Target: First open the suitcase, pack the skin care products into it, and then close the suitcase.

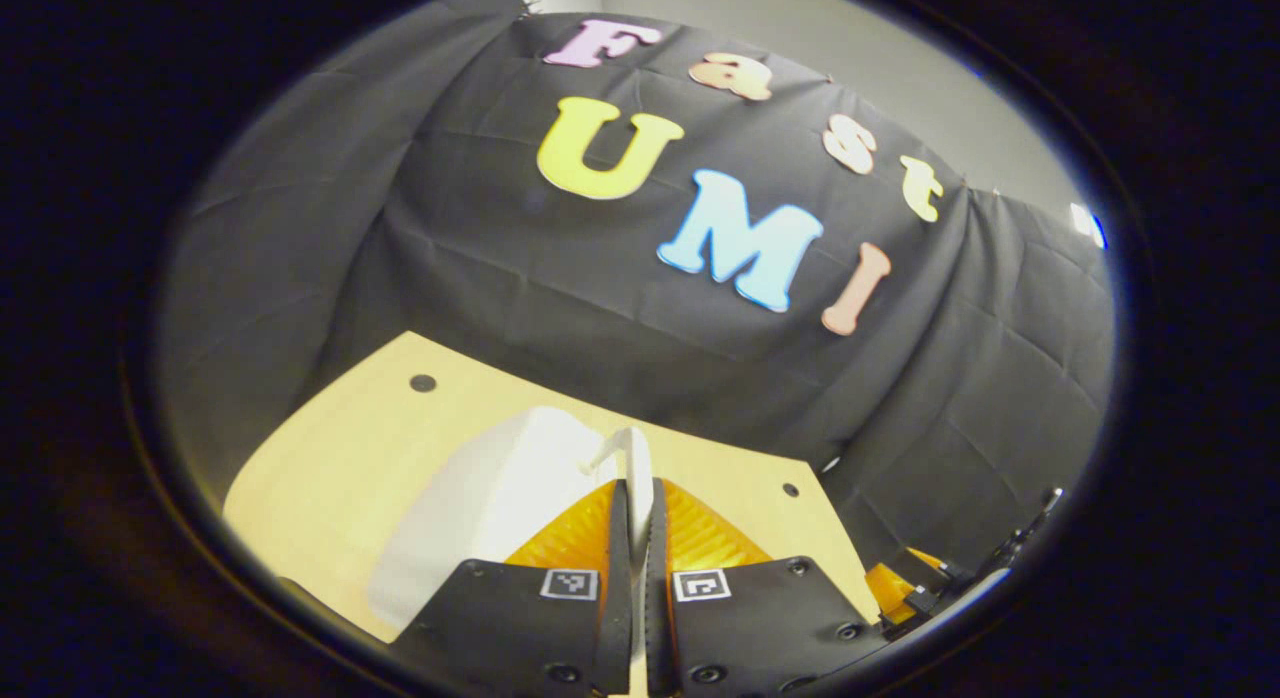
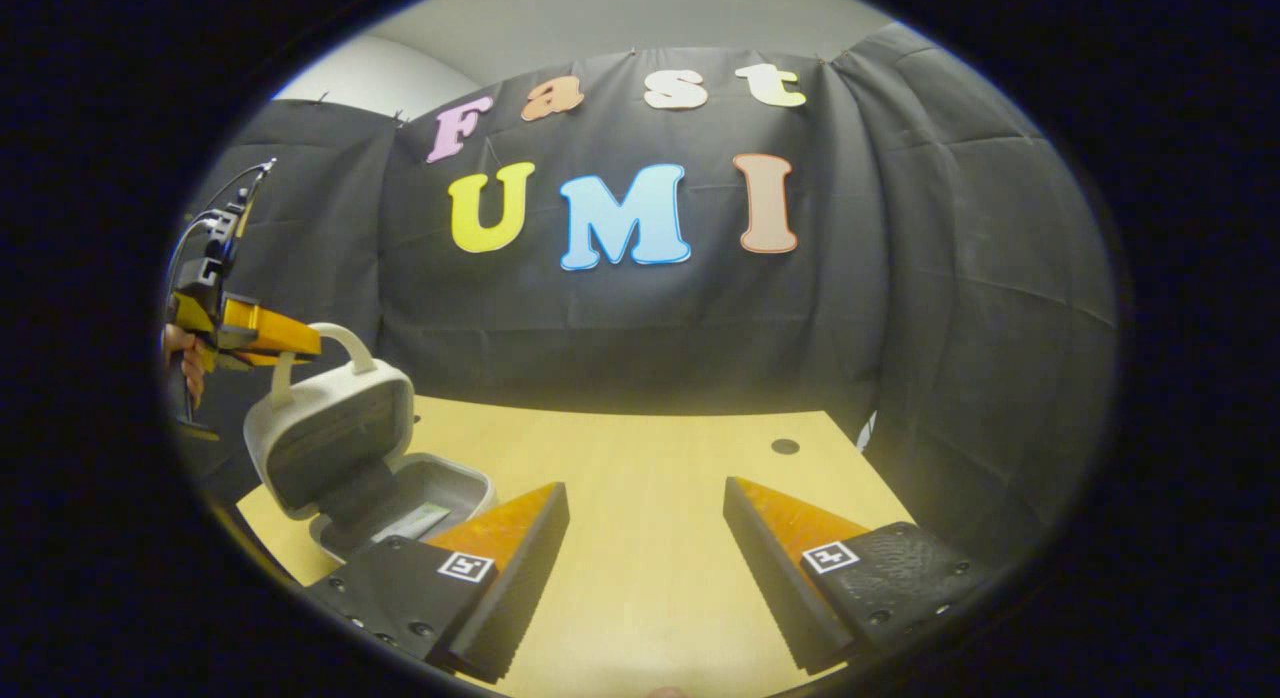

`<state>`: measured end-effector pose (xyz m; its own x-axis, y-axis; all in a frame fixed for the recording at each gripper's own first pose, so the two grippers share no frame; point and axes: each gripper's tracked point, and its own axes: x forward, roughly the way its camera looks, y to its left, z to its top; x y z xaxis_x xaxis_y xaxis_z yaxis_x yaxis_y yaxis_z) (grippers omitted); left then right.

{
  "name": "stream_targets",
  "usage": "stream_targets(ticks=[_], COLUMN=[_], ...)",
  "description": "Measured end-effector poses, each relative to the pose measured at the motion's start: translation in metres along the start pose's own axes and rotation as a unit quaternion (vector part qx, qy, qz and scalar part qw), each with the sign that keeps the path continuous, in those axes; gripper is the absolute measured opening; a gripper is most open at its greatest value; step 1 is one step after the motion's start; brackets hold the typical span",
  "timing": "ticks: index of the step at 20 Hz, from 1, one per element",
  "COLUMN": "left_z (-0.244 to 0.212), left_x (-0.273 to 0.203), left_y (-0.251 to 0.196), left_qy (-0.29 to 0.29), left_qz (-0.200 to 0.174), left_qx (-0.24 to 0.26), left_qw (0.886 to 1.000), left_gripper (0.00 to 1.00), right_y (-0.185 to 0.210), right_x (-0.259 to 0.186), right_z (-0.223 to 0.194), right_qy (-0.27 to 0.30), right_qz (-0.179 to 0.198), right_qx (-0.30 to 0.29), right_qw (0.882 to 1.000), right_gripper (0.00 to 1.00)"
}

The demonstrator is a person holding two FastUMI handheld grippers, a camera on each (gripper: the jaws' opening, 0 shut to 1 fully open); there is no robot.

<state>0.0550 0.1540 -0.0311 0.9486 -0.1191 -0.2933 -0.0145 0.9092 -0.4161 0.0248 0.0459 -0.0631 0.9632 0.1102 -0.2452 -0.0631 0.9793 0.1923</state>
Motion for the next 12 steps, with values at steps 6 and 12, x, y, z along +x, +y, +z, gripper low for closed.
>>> stream_targets(ticks=[6,12], left_z=[-0.107,-0.178], left_x=[0.061,0.1], left_y=[-0.051,-0.055], left_qy=[0.039,0.094], left_qz=[0.034,0.048], left_qx=[0.073,0.129], left_qw=[0.996,0.986], left_gripper=[0.13,0.14], right_y=[-0.042,-0.058], right_x=[-0.009,-0.01], right_z=[-0.015,-0.019], right_qy=[0.011,0.02], right_qz=[0.021,0.002], right_qx=[-0.014,-0.003], right_qw=[1.0,1.0], right_gripper=[0.95,0.95])
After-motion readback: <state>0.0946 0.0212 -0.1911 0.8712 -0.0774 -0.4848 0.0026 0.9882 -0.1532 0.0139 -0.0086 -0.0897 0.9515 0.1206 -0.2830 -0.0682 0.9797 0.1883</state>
